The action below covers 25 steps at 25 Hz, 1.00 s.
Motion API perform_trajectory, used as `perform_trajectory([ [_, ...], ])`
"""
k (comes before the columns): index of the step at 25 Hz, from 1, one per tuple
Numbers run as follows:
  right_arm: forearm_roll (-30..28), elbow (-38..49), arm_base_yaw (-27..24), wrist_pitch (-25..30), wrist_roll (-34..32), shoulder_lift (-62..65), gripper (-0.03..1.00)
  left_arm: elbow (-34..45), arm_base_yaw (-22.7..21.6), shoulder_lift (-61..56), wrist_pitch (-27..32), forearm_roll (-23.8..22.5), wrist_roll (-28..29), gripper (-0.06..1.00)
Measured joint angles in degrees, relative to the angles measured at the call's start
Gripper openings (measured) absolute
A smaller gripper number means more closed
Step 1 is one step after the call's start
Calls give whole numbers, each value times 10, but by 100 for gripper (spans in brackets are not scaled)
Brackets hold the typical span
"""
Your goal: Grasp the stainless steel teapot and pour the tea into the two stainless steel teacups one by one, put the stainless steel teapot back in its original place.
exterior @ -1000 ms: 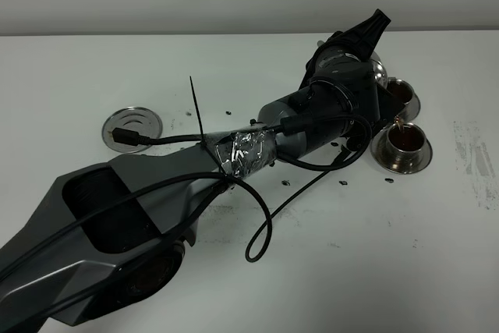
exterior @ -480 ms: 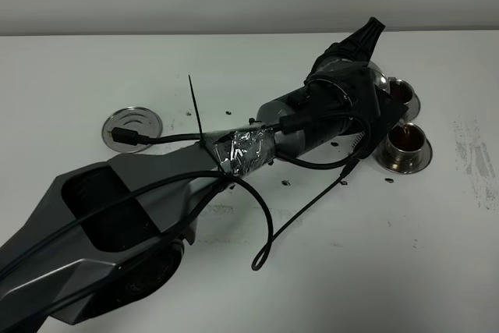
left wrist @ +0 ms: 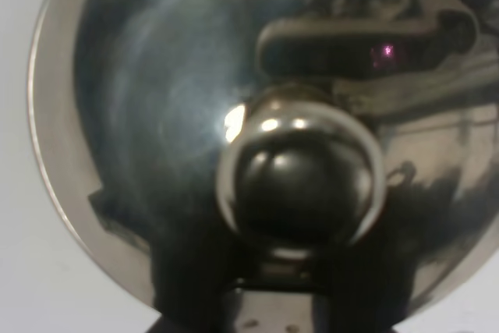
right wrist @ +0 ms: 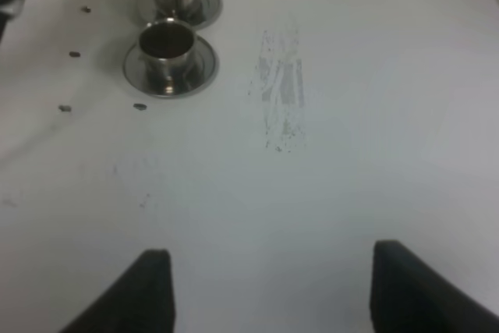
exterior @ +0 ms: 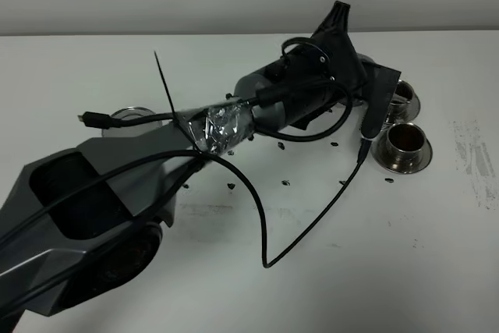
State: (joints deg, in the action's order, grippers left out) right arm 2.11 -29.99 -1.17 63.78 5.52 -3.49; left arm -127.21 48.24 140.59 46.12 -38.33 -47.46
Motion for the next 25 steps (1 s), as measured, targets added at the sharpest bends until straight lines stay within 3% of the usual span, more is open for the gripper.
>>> perform_trajectory([
  [8, 0, 0, 0, -1, 0, 0, 53, 140, -23, -99, -4, 164, 15, 17],
  [16, -2, 0, -2, -1, -1, 0, 53, 184, -25, -129, 41, 320, 121, 17],
  [19, -3, 0, -2, -1, -1, 0, 53, 184, -25, -127, 66, 350, 158, 17],
  [25, -3, 0, -2, -1, -1, 0, 53, 184, -27, -113, 78, 361, 199, 17],
])
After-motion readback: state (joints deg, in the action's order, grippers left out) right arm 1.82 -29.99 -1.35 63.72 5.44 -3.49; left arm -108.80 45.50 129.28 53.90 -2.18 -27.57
